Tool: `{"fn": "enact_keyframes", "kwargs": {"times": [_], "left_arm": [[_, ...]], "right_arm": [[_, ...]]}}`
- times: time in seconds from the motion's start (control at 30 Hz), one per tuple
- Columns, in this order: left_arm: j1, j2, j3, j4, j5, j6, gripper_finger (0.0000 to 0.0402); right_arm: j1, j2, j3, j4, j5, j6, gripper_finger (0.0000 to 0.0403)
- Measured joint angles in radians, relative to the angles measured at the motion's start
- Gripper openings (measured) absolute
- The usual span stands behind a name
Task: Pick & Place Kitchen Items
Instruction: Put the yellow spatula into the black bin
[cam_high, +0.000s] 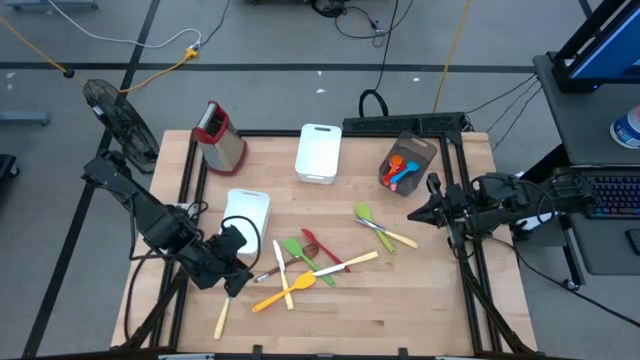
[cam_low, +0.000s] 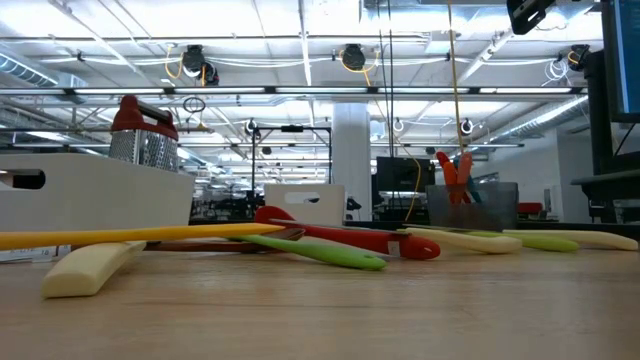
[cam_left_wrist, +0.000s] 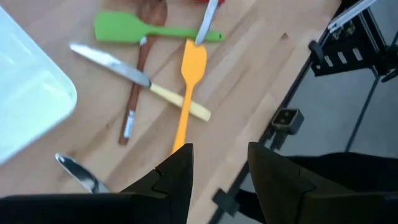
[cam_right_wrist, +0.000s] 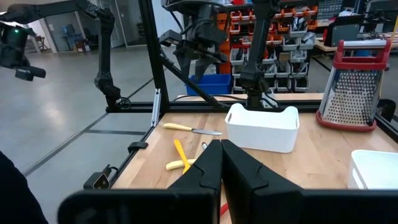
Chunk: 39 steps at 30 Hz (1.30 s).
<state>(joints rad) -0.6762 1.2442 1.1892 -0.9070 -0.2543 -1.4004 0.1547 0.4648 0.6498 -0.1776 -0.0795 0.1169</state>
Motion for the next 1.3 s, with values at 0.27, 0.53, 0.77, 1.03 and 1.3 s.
{"fn": "enact_keyframes", "kwargs": {"times": [0.27, 0.53, 0.77, 1.03, 1.3], "left_arm": [[0.000, 0.000, -0.001, 0.089, -0.071, 0.113, 0.0157], [0.038, 0.091, -0.001, 0.305, -0.011, 0.251, 0.0157], [0.081, 0.279, -0.002, 0.261, 0.285, 0.210, 0.0157], [0.090, 0.412, -0.001, 0.275, 0.391, 0.236, 0.0157], [0.099, 0.476, -0.001, 0.272, 0.382, 0.246, 0.0157]], "right_arm": [[0.000, 0.000, 0.000, 0.000, 0.000, 0.001, 0.0000], [0.000, 0.000, 0.000, 0.000, 0.000, 0.002, 0.0000], [-0.001, 0.000, 0.000, 0.000, 0.000, 0.002, 0.0000], [-0.001, 0.000, 0.000, 0.000, 0.000, 0.002, 0.0000], [-0.001, 0.000, 0.000, 0.000, 0.000, 0.002, 0.0000]]}}
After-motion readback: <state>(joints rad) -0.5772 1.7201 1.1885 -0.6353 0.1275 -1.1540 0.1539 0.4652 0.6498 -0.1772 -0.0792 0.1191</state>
